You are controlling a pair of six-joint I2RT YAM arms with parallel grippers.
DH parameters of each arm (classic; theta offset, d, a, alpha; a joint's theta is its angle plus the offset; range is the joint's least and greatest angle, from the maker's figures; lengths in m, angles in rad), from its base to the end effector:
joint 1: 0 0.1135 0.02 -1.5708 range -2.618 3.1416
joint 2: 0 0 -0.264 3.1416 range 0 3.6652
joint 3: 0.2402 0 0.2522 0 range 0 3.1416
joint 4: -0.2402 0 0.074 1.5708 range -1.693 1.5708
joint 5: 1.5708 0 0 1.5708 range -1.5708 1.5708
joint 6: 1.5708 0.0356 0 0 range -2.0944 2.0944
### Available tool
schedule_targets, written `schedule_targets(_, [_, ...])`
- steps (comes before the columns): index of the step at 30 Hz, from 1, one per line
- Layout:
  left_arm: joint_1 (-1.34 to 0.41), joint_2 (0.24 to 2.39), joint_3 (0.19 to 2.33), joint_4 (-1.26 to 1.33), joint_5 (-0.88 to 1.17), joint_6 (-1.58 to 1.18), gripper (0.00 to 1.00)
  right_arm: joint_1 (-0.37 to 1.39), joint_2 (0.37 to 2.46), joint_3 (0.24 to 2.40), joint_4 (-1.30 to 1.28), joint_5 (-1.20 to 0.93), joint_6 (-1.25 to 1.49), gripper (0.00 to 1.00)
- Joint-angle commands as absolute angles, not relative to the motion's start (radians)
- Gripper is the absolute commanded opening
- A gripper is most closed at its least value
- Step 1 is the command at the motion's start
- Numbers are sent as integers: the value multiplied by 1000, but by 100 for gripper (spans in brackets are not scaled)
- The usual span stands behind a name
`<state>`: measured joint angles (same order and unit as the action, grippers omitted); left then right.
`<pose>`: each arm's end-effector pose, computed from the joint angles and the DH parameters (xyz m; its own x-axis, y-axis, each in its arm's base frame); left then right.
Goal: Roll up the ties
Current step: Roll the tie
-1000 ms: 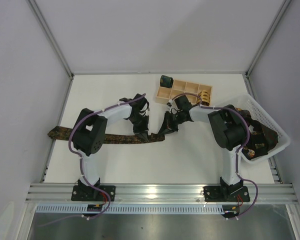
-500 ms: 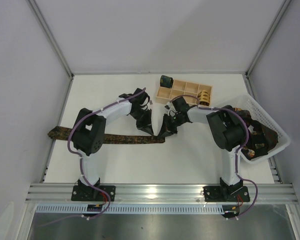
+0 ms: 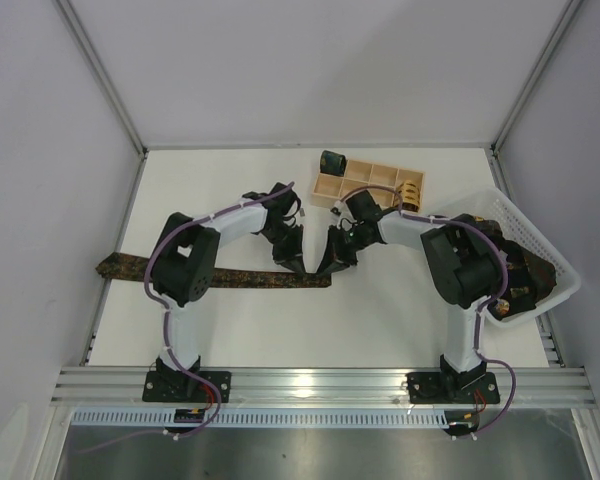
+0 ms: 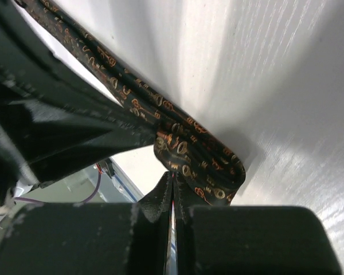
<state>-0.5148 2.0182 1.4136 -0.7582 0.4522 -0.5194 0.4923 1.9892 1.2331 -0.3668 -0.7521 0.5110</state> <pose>0.3333 -0.2064 0.1579 -0.9981 0.0517 0.0329 0.0299 0.8802 -0.4737 0.3321 0.2057 0.1402 -0.9892 -0.1253 -0.0766 -0.1400 0.6477 0.7489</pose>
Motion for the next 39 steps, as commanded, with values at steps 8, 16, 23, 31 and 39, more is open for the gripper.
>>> schedule_targets(8, [-514,2057,1404,-724,436,-498,1,448,1879,1163,-422,-698,462,4])
schedule_targets(16, [-526,2074,1431,-716,443,-505,1,434,1868,1121,-423,-741,434,12])
schedule_targets(23, [-526,1987,1417,-744,391,-492,2,486,1848,1186,-414,-726,471,11])
schedule_targets(31, [-526,1902,1367,-747,410,-514,7,500,1865,1193,-387,-727,494,11])
schedule_targets(39, [-532,1888,1347,-726,434,-531,8,503,1956,1213,-362,-713,514,9])
